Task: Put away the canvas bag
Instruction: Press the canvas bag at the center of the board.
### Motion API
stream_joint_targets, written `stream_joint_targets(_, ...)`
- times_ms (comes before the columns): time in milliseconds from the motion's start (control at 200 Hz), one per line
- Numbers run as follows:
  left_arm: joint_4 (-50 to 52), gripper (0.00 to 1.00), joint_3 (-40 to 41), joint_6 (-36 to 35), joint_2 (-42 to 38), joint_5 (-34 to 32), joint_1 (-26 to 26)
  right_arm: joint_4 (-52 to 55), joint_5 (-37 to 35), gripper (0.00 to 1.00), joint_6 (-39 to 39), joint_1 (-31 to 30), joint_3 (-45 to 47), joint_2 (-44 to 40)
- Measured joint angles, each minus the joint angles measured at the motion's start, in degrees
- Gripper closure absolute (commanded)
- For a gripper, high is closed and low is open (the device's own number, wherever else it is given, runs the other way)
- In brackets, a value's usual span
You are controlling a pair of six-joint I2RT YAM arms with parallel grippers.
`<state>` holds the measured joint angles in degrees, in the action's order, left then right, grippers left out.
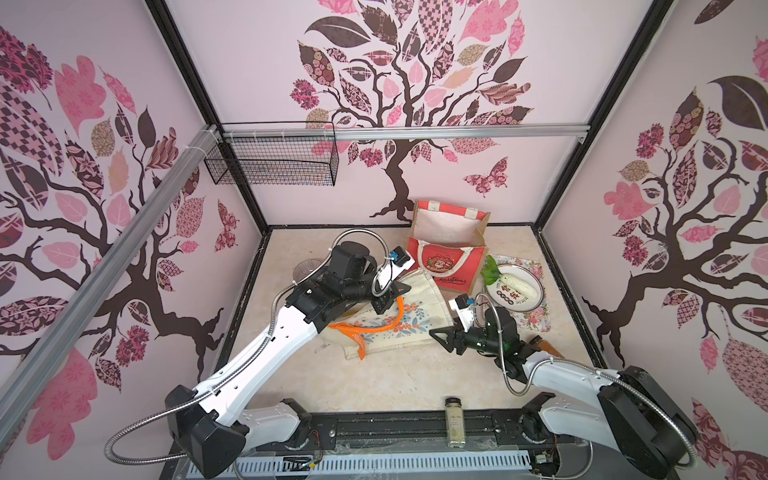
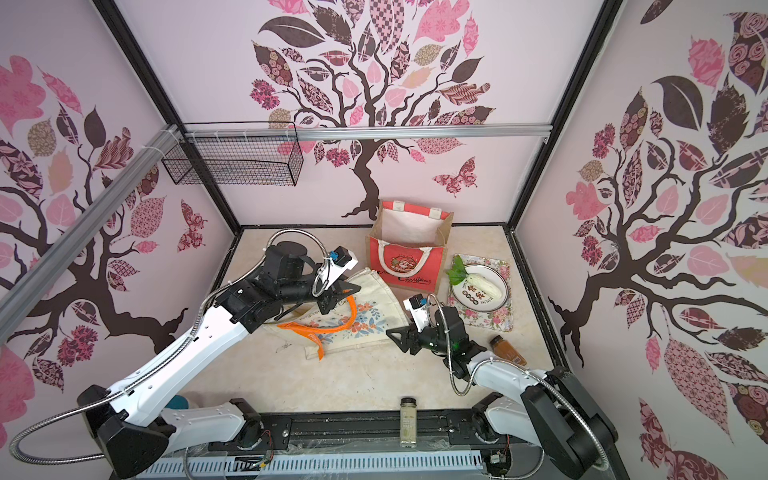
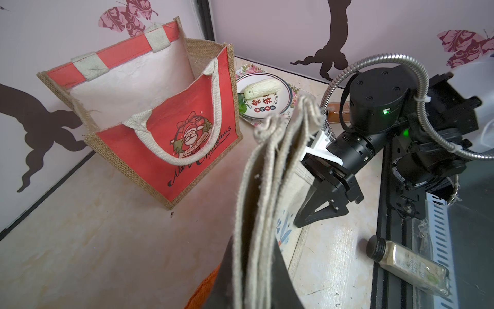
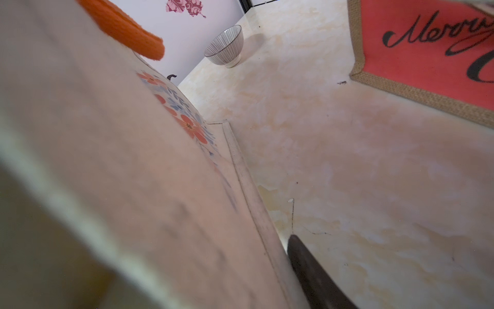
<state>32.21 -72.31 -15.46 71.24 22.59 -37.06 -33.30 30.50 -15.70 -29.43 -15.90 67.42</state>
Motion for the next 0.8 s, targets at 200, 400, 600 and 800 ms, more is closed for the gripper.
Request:
stream_joint_targets(200, 0.0, 1.0, 0.0, 0.0, 0.0, 0.24, 0.0, 0.09, 0.57, 0.41, -0.44, 0.0, 0.57, -2.03)
stream_joint_targets(400, -0.09, 1.0, 0.0, -0.04, 0.0, 0.37, -0.24, 0.96, 0.28, 0.54, 1.79, 0.0, 0.46, -5.49)
stream_joint_targets(600, 0.04, 1.0, 0.0, -0.26, 0.02, -0.09, -0.57, 1.18, 1.86, 0.89, 2.51, 0.13, 0.09, -4.61)
stream_joint_targets(800, -0.02, 1.0, 0.0, -0.48, 0.2, -1.22, -0.87, 0.33, 3.23, 0.99, 0.61, -0.02, 0.11, -4.48)
